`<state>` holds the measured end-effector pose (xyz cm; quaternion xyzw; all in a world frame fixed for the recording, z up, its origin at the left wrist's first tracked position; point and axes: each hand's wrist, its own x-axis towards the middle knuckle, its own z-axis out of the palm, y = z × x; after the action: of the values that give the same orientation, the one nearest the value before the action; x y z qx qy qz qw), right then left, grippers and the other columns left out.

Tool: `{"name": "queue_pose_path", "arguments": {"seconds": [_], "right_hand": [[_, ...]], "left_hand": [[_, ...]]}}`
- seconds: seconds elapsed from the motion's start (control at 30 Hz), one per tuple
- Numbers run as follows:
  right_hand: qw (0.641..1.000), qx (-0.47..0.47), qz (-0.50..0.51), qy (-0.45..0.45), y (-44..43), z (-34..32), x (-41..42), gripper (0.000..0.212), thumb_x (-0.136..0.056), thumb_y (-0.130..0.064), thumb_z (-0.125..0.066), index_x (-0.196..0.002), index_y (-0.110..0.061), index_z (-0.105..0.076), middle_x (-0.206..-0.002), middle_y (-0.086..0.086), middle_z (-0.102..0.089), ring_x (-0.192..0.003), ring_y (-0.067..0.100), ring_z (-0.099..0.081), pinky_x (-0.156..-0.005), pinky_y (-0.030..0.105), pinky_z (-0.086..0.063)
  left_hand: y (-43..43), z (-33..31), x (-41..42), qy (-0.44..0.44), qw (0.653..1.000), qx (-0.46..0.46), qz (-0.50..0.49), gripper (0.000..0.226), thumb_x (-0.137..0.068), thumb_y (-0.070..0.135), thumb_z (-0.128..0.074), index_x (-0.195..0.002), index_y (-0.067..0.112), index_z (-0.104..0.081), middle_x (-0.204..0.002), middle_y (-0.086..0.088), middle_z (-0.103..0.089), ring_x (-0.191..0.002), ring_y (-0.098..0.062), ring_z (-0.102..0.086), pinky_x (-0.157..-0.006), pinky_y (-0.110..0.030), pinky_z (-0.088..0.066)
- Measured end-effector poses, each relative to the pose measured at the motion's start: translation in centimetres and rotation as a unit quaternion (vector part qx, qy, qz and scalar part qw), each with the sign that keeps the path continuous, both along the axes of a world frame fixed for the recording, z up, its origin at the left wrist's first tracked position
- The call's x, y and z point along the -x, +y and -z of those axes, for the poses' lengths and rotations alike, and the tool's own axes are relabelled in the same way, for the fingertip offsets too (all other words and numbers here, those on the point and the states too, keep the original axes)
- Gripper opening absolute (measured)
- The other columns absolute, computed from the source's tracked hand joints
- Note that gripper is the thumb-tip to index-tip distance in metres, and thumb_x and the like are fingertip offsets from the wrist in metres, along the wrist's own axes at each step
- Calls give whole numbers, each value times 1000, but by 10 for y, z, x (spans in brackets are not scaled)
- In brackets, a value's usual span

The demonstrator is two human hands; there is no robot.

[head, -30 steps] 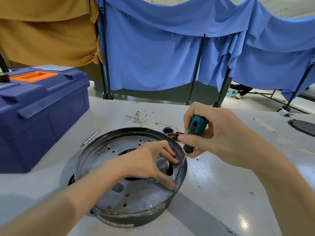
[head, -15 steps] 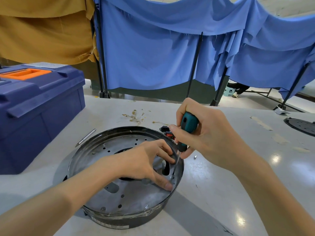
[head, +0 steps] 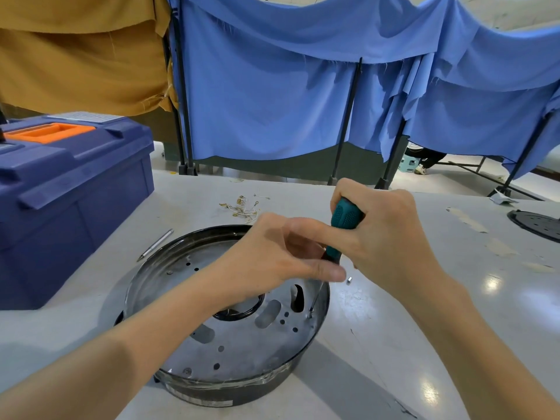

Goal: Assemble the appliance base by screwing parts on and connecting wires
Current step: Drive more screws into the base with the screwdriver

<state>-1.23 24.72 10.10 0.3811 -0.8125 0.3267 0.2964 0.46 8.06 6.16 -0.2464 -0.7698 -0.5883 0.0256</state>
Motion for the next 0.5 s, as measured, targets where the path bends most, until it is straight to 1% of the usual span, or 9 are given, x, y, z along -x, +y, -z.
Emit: {"name": "queue_pose_path", "arguments": {"seconds": [0.07,0.1,0.13,0.2,0.23,0.3,0.33,0.4,0.5], "right_hand": [[999,-14,37,-5,0,-1,1,70,-73,-74,-57,-69,-5,-54,-48,4,-44,-47,28,-45,-50,44,-44],[998,-24,47,-22,0,-3,2,68,-71,-77,-54,-76,-9,-60,-52,-1,-48,-50,21,-47,-52,39,-44],[998,-33,46,-42,1,-4,3,65,-70,-77,-53,-89,-15,-65,-62,-8,-54,-54,11,-49,-57,30,-43],[996,-26,3,-81,6,-9,5,60,-75,-69,-61,-116,-25,-65,-87,-15,-60,-61,4,-54,-63,20,-42],[995,-10,-27,-97,9,-11,6,51,-80,-59,-67,-119,-26,-64,-94,-15,-60,-61,6,-58,-61,20,-44],[993,7,-70,-94,13,-14,5,28,-84,-36,-67,-108,-22,-70,-92,-12,-60,-61,13,-63,-59,27,-53],[993,7,-77,-86,13,-14,5,21,-85,-30,-68,-102,-18,-71,-89,-10,-60,-63,16,-63,-59,31,-55],[995,4,-71,-76,11,-14,6,15,-85,-27,-73,-92,-15,-70,-85,-6,-58,-67,18,-62,-60,34,-55],[991,26,-78,-101,6,-11,4,26,-77,-37,-77,-82,-19,-58,-73,-4,-58,-56,19,-60,-50,28,-54]], "left_hand": [[7,-3,0,-4,1000,-27,9,13,-79,14,-77,-91,12,-74,-81,-14,-74,-79,-30,-73,-81,-34,-59],[8,-5,-1,-10,999,-30,12,9,-83,13,-74,-91,11,-73,-80,-14,-74,-78,-30,-73,-79,-31,-59],[9,-6,-1,-18,999,-27,13,8,-85,13,-72,-93,10,-72,-81,-14,-74,-78,-29,-73,-78,-30,-59],[6,-7,-1,-39,999,-9,13,13,-88,15,-67,-96,6,-72,-84,-13,-75,-81,-26,-74,-77,-29,-59],[4,-8,-1,-51,999,0,13,14,-90,14,-64,-98,5,-72,-85,-11,-75,-83,-24,-74,-77,-28,-59],[0,-9,1,-74,997,13,16,15,-94,10,-59,-103,6,-71,-87,-8,-76,-85,-22,-74,-77,-26,-59],[-1,-9,1,-79,996,19,24,16,-95,8,-57,-104,8,-70,-88,-8,-76,-87,-22,-74,-77,-25,-58],[-3,-12,1,-82,995,25,45,15,-95,8,-58,-104,12,-69,-90,-10,-76,-89,-23,-74,-77,-26,-58],[-3,-12,-1,-75,996,13,46,18,-88,14,-70,-106,11,-68,-92,-14,-75,-87,-26,-74,-75,-28,-59]]}}
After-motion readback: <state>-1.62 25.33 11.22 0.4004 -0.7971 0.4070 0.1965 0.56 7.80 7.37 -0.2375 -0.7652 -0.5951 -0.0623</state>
